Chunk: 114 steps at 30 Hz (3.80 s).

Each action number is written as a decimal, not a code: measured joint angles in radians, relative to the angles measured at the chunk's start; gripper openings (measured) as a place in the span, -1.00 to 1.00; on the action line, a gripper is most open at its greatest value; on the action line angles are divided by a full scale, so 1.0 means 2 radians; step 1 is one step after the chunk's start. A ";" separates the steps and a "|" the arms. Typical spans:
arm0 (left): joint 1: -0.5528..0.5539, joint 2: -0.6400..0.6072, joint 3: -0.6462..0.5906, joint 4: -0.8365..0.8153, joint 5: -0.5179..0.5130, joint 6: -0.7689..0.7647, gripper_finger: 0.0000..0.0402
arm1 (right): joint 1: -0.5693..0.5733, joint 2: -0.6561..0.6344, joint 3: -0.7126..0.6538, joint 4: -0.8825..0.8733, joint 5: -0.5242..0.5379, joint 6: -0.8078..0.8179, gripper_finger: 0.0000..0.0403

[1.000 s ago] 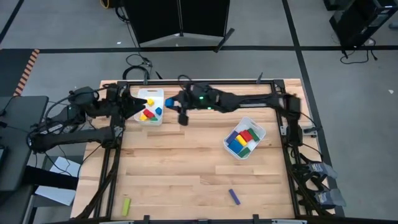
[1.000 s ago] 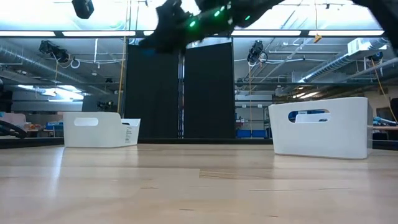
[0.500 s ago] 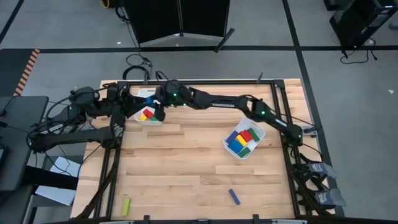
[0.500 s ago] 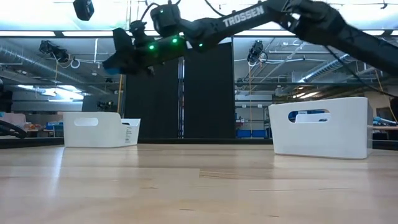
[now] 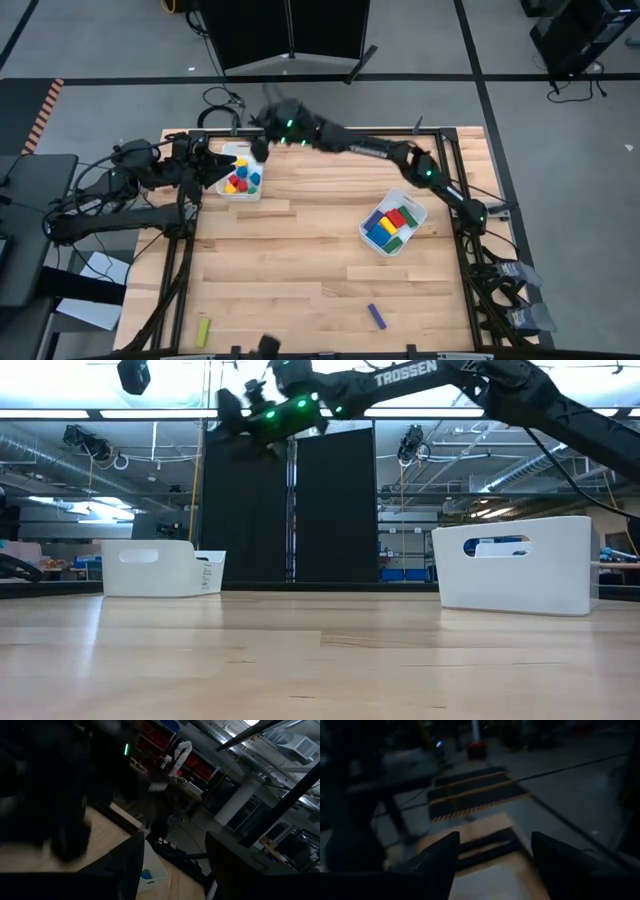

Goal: Sort blocks by size
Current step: Put the light green rectangle block into the right white bin

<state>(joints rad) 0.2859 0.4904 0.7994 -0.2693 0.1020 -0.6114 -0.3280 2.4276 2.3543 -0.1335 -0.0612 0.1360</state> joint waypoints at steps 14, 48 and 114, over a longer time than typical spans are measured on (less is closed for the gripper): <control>-0.013 0.038 0.001 -0.184 -0.036 -0.092 0.08 | -0.108 -0.126 -0.104 0.001 -0.065 -0.030 -0.17; -0.449 0.446 0.071 -0.161 0.089 -0.773 0.04 | -0.199 -0.546 -0.586 0.119 -0.190 -0.139 -0.38; -0.649 0.647 0.073 -0.122 0.090 -0.785 -0.35 | -0.167 -0.544 -0.586 0.126 -0.161 -0.090 -0.57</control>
<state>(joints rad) -1.0126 1.7851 0.9451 -0.5142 0.2829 -2.1806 -0.6612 1.3392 1.1831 0.1178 -0.3836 -0.0436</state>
